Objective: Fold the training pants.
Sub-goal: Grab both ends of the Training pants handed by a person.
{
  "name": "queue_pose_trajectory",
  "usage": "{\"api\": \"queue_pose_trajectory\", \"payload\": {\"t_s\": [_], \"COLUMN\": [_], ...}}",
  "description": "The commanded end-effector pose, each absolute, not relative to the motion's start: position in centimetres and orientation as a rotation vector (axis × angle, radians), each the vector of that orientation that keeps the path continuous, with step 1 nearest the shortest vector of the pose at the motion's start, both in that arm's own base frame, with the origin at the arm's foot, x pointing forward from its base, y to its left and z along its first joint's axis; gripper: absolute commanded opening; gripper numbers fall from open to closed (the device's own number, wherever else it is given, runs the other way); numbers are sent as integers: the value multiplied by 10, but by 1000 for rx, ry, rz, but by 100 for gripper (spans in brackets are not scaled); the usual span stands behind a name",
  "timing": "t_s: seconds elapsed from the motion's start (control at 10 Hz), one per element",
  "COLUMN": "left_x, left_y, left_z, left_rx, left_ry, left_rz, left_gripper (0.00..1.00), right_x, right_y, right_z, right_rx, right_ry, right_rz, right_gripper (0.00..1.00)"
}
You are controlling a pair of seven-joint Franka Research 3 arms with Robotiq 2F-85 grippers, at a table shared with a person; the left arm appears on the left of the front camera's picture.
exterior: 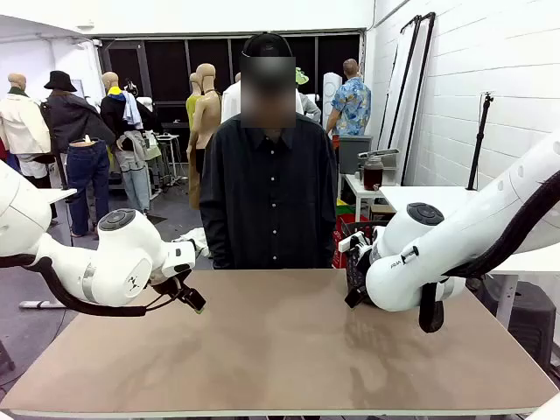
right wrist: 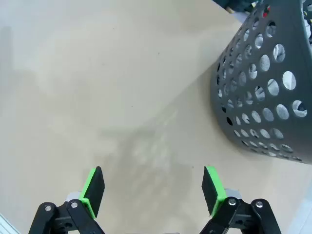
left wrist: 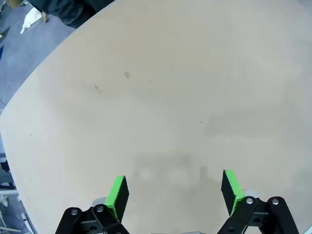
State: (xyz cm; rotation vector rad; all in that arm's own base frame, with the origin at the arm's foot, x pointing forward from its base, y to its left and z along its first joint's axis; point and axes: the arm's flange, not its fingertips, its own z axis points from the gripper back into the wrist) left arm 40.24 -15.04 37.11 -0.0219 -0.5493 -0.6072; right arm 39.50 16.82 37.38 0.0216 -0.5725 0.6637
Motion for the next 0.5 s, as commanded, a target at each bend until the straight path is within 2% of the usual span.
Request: {"api": "queue_pose_trajectory", "payload": {"t_s": [0.0, 0.4], "left_x": [402, 402], "left_y": [-150, -150], "left_z": [371, 371], "left_rx": [-22, -22], "left_ry": [-550, -550], "left_rz": [-607, -607], "left_gripper": [100, 100], "right_x": [395, 395], "right_y": [168, 168], "right_z": [374, 374], "right_rx": [22, 22], "right_ry": [-573, -573], "right_rz": [664, 664], "right_gripper": [100, 100]}}
